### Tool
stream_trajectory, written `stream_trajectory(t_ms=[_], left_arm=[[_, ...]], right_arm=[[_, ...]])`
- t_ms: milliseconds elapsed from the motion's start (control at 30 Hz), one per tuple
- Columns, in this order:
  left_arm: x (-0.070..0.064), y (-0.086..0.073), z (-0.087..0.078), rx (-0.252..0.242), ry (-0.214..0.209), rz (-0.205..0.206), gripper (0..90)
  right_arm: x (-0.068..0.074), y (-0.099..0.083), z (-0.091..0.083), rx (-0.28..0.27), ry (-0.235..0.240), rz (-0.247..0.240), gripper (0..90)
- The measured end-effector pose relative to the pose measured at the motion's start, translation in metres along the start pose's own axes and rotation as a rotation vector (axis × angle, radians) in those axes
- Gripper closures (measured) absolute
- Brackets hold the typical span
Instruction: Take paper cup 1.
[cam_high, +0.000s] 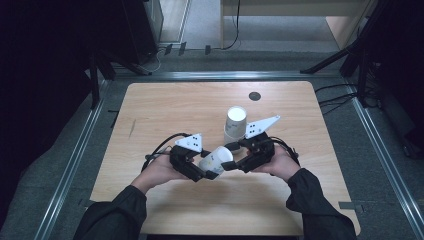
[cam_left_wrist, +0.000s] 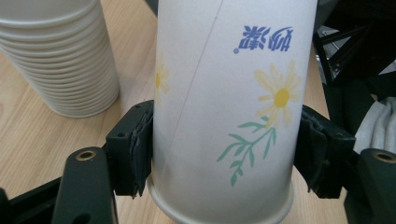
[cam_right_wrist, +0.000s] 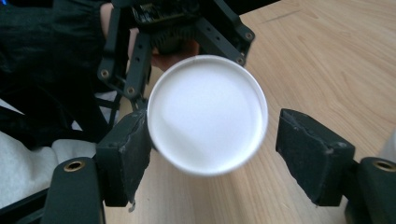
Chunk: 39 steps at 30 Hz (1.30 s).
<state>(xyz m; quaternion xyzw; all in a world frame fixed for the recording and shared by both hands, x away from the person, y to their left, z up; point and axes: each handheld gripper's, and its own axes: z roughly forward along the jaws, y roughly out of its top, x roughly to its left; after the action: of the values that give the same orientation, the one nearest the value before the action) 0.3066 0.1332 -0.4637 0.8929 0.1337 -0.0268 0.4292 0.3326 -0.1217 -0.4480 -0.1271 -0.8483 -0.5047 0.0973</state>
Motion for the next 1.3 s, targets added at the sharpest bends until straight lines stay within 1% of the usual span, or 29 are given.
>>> stream_trajectory(t_ms=[33, 100, 133, 267, 300, 333, 400, 433, 467, 500, 533, 567, 600, 633, 700, 733, 800, 967, 1033, 1200, 1300], left_arm=[[0.0, 0.001, -0.002, 0.013, -0.001, 0.0, 29.4], [0.0, 0.002, -0.006, 0.023, -0.005, 0.008, 29.3], [0.0, 0.003, -0.008, 0.026, -0.004, 0.004, 29.3], [0.003, 0.011, -0.013, 0.066, 0.012, 0.011, 29.3], [0.004, 0.013, -0.014, 0.077, 0.015, 0.016, 29.3], [0.005, 0.015, -0.015, 0.091, 0.017, 0.023, 29.3], [0.006, 0.018, -0.016, 0.126, 0.023, 0.035, 29.4], [0.006, 0.02, -0.016, 0.138, 0.026, 0.037, 29.3], [0.006, 0.021, -0.016, 0.153, 0.028, 0.04, 29.3], [0.007, 0.023, -0.016, 0.18, 0.034, 0.048, 29.3], [0.007, 0.024, -0.016, 0.189, 0.036, 0.053, 29.3], [0.007, 0.026, -0.016, 0.209, 0.039, 0.058, 29.3], [0.007, 0.027, -0.016, 0.221, 0.039, 0.059, 29.3], [0.007, 0.028, -0.017, 0.235, 0.035, 0.066, 29.3], [0.007, 0.031, -0.018, 0.261, 0.04, 0.077, 29.3], [0.008, 0.032, -0.018, 0.268, 0.036, 0.077, 29.3], [0.008, 0.034, -0.019, 0.284, 0.032, 0.079, 29.3], [0.01, 0.037, -0.016, 0.349, 0.032, 0.097, 29.3], [0.01, 0.038, -0.015, 0.365, 0.026, 0.104, 29.3], [0.01, 0.04, -0.011, 0.382, 0.016, 0.115, 29.2], [0.01, 0.04, -0.008, 0.407, 0.01, 0.121, 29.3]], right_arm=[[0.0, -0.001, -0.001, -0.002, -0.001, -0.003, 26.4], [0.001, -0.003, -0.005, 0.001, -0.008, -0.005, 26.3], [0.001, -0.004, -0.006, 0.003, -0.014, -0.008, 26.3], [0.003, -0.01, -0.01, 0.028, -0.055, -0.011, 26.6], [0.003, -0.012, -0.01, 0.032, -0.062, -0.022, 26.6], [0.004, -0.014, -0.01, 0.039, -0.059, -0.02, 26.7], [0.005, -0.017, -0.01, 0.048, -0.071, -0.023, 26.7], [0.005, -0.019, -0.011, 0.053, -0.071, -0.012, 26.8], [0.005, -0.02, -0.01, 0.05, -0.075, -0.015, 26.8], [0.005, -0.02, -0.01, 0.051, -0.078, -0.012, 27.0], [0.005, -0.021, -0.01, 0.047, -0.077, -0.006, 27.0], [0.005, -0.021, -0.009, 0.044, -0.074, 0.0, 26.9], [0.005, -0.021, -0.009, 0.041, -0.077, 0.009, 28.3], [0.004, -0.021, -0.008, 0.04, -0.071, 0.015, 29.4], [0.004, -0.021, -0.007, 0.034, -0.081, 0.01, 29.3], [0.004, -0.02, -0.007, 0.037, -0.08, 0.012, 29.1], [0.004, -0.021, -0.005, 0.048, -0.095, 0.008, 28.1], [0.003, -0.02, -0.001, 0.064, -0.1, 0.012, 27.7], [0.003, -0.02, 0.0, 0.064, -0.102, 0.01, 27.7], [0.004, -0.019, 0.003, 0.055, -0.104, 0.001, 26.6], [0.004, -0.018, 0.004, 0.052, -0.105, 0.002, 26.1]])
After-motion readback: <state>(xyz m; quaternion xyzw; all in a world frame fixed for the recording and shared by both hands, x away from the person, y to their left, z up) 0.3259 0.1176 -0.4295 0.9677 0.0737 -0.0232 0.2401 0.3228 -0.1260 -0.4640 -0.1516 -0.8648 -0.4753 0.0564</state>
